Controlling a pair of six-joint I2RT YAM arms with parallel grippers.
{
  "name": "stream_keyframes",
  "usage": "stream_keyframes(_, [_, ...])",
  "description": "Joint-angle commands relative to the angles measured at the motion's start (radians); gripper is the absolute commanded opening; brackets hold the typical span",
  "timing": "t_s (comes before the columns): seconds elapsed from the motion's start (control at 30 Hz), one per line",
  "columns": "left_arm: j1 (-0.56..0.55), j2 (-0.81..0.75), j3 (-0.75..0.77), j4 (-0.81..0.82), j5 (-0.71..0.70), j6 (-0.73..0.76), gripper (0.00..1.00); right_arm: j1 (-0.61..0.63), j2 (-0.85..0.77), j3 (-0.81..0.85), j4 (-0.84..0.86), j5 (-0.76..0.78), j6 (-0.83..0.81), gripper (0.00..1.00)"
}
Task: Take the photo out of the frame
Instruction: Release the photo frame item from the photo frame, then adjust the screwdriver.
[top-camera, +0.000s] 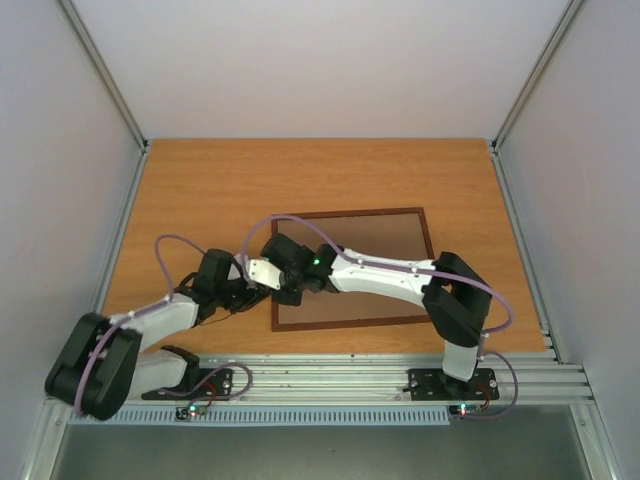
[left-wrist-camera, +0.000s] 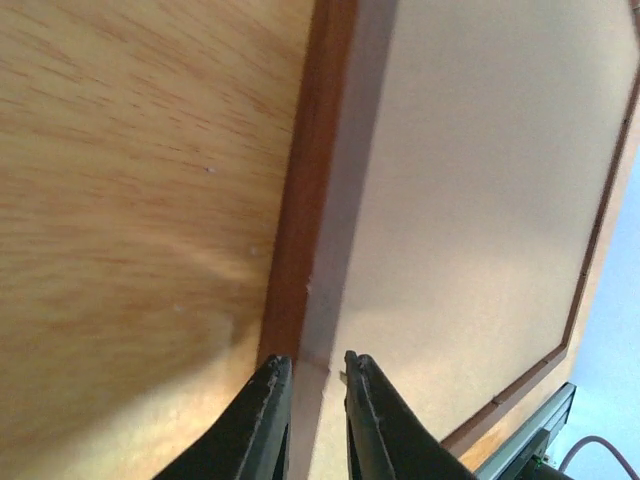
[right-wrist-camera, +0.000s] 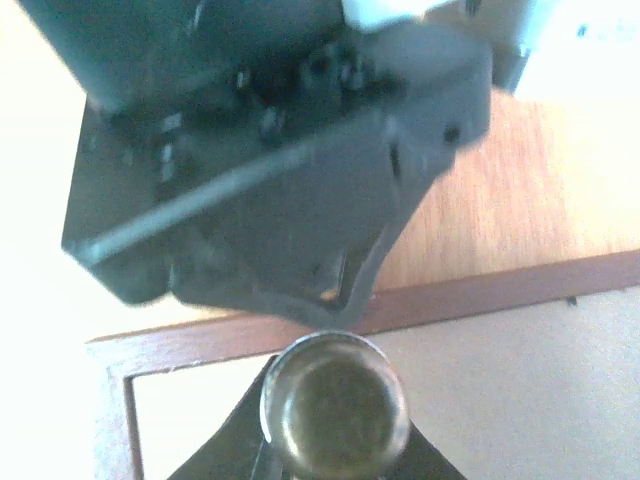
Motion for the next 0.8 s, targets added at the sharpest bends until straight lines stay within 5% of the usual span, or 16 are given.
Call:
stream_keyframes(0.0, [-0.006,-0.170,0.003,-0.182,-0.098,-0.017,0.19,0.014,-0.165,-0.118,0.187,-0.009,0.047,0.01])
stream_keyframes(0.37, [-0.004,-0.675,-0.011,-0.368,-0.183,-0.237,0.50,0.018,-0.446,-0.478,0.675,0.036,0.166,0.01])
stream_keyframes(0.5, [-0.004,-0.756,-0.032,-0.304,-0.144,-0.359,0.59,0.044,-0.487,-0.580,0.875,0.105,0.194,0.01])
stream_keyframes(0.77, [-0.005,-0.739,-0.100,0.005,-0.082,-0.618,0.62,0.141,-0.480,-0.714,1.256,0.266,0.130,0.01])
